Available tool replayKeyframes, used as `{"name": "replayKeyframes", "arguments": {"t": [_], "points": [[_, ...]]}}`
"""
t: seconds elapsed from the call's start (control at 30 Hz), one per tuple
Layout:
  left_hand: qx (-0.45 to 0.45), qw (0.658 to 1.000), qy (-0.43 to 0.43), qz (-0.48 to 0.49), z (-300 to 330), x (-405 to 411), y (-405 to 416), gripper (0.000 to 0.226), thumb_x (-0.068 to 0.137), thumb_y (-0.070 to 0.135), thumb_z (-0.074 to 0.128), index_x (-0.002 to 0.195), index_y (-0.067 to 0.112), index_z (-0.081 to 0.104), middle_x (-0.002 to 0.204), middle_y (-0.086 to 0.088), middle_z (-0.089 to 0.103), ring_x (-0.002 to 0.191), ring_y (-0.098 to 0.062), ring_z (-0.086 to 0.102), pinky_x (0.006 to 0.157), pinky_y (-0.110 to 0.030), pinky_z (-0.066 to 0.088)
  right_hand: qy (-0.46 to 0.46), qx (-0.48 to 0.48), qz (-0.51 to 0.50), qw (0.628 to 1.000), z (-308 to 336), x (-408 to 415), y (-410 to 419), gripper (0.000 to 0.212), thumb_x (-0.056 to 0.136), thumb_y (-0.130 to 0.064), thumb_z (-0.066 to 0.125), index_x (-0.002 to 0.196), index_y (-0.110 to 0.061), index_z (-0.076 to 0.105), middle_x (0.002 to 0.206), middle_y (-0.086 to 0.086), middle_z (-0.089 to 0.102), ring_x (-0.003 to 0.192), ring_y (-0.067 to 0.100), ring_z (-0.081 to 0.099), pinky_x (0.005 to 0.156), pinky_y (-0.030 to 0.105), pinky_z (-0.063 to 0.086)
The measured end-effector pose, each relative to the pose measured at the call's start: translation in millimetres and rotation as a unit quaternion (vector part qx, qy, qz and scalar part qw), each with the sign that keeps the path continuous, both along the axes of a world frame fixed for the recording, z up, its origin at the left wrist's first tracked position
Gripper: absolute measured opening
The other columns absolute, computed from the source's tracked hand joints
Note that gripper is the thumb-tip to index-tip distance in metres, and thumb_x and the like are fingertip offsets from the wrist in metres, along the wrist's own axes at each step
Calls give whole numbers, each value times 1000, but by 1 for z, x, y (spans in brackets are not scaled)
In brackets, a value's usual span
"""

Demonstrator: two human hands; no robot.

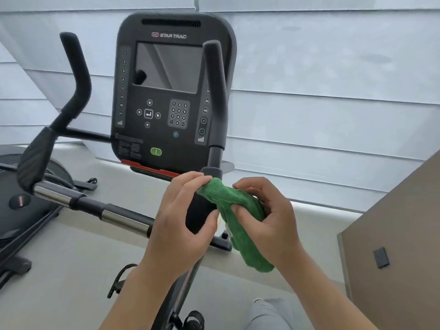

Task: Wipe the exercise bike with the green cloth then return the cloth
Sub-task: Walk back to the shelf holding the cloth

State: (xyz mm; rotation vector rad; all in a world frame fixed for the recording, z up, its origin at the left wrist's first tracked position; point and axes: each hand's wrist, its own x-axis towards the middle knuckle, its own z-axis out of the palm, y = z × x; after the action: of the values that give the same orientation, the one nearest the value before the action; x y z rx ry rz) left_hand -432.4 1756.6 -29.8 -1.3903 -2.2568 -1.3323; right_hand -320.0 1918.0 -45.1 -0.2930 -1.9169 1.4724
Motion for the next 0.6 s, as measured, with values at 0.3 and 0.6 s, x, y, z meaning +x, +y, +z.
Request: {"name": "replayKeyframes", "arguments": {"t": [0.3,0.6], "points": [[19,996,20,87,21,-25,50,33,85,12,80,116,14,67,117,7,66,109,-26,67,90,-38,56,86,159,157,971,45,-67,73,35,72,6,82,103,-9,72,113,2,64,105,24,68,82,39,57],[30,943,13,331,19,13,26,46,70,2,83,102,22,56,110,9,63,104,-15,65,87,-14,46,72,228,389,890,39,-121,74,56,71,-10,84,126,-16,70,134,-1,54,129,24,55,103,46,48]]}}
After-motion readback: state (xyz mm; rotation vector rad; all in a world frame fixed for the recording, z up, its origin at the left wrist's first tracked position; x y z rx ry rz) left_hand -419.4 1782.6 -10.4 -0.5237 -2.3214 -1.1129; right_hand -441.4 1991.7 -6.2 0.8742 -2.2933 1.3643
